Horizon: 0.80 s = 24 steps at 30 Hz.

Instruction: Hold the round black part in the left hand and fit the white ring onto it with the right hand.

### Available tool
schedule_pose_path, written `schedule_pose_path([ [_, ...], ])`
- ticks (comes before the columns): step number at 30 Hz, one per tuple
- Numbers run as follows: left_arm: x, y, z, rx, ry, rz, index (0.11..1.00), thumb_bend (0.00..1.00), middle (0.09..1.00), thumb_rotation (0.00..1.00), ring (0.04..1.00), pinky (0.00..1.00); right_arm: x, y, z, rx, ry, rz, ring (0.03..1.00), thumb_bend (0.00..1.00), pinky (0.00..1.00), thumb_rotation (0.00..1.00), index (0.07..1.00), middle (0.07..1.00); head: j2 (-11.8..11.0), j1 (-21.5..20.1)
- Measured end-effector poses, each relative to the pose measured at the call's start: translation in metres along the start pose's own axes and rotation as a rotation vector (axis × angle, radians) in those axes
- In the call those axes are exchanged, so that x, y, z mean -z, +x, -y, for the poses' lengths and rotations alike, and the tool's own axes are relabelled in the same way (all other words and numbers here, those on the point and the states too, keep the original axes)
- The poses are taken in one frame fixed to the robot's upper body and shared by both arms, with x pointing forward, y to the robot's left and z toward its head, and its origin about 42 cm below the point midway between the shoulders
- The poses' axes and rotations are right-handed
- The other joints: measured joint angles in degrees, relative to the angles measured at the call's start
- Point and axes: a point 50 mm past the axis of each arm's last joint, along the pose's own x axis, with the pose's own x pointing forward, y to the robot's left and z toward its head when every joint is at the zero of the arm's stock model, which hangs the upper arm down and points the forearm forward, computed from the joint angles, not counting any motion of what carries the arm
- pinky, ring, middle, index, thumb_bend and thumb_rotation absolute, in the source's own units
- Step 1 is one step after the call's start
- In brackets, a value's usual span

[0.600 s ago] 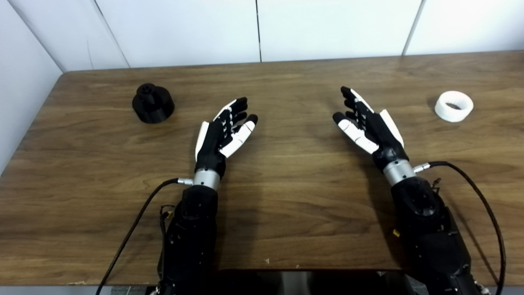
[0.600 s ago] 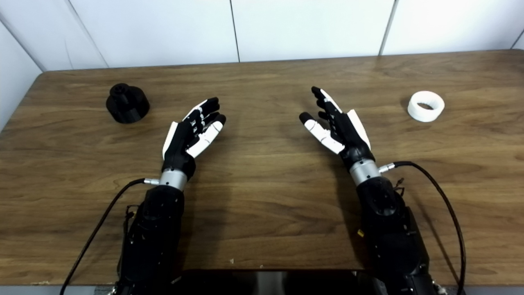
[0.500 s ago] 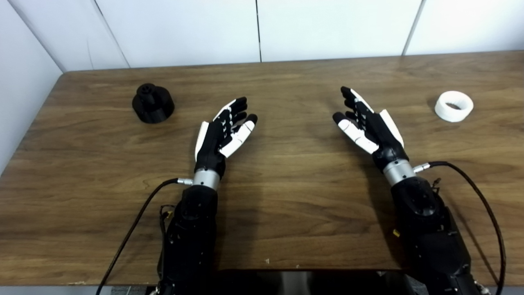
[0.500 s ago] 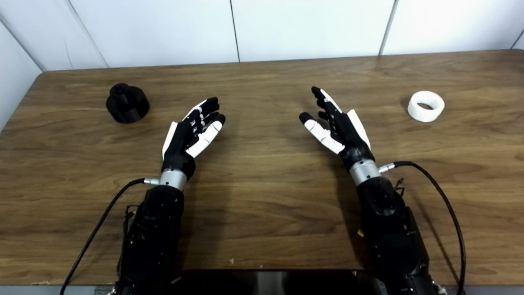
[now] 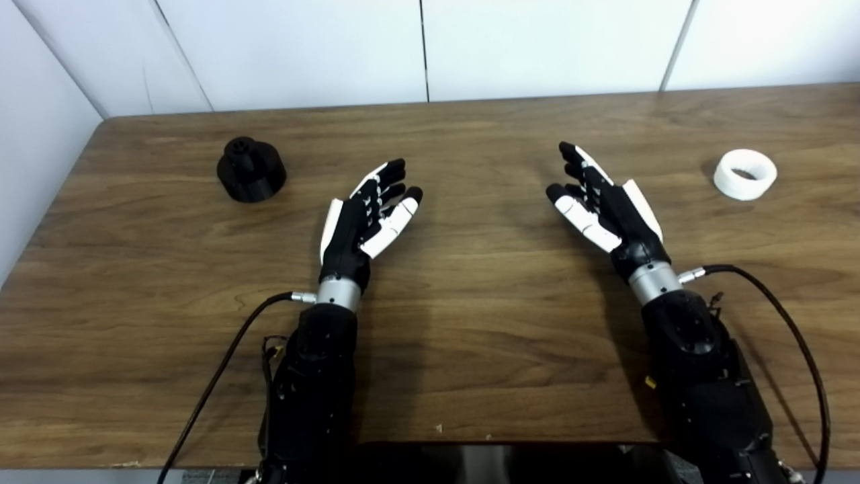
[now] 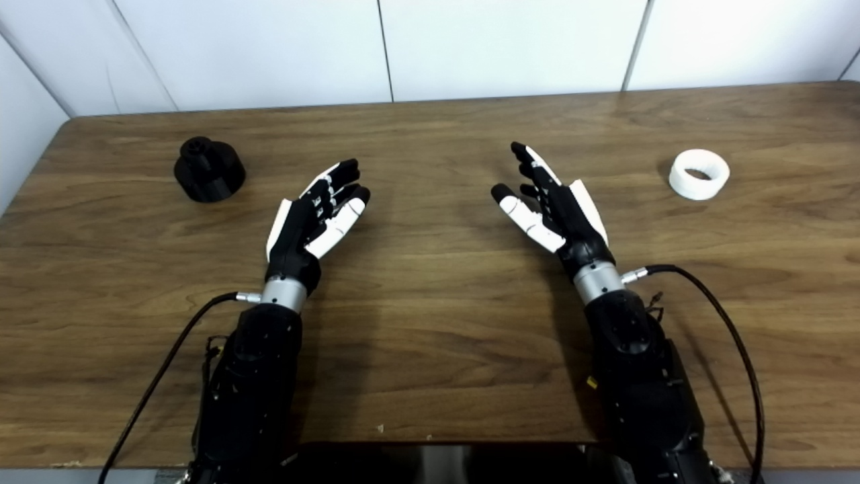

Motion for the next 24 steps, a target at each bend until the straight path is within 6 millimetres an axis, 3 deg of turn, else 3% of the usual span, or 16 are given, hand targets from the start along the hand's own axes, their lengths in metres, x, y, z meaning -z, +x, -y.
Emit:
schedule_pose_path([
  [4,-0.001,0.001,-0.002,0.001,0.027,0.006,0.845,0.60,0.878,0.45,0.853,0.75,0.000,0.000,0.000,0.000,0.000,0.000,0.953,0.59,0.91,0.70,0.944,0.955,0.00,0.09],
  [8,-0.003,0.000,-0.010,0.007,0.169,0.038,0.853,0.57,0.876,0.46,0.853,0.78,0.000,0.000,0.000,0.000,-0.001,0.000,0.950,0.59,0.91,0.71,0.945,0.953,0.00,0.26],
  [11,-0.008,0.000,-0.024,0.003,0.347,0.075,0.858,0.60,0.880,0.43,0.862,0.80,0.000,0.000,0.000,0.000,-0.001,-0.001,0.950,0.59,0.90,0.70,0.946,0.954,-0.09,0.35],
  [24,-0.027,-0.002,-0.055,-0.069,0.651,0.139,0.880,0.70,0.936,0.48,0.944,0.87,0.001,0.000,0.000,0.000,0.000,-0.004,0.943,0.60,0.89,0.70,0.937,0.946,-0.26,0.53],
])
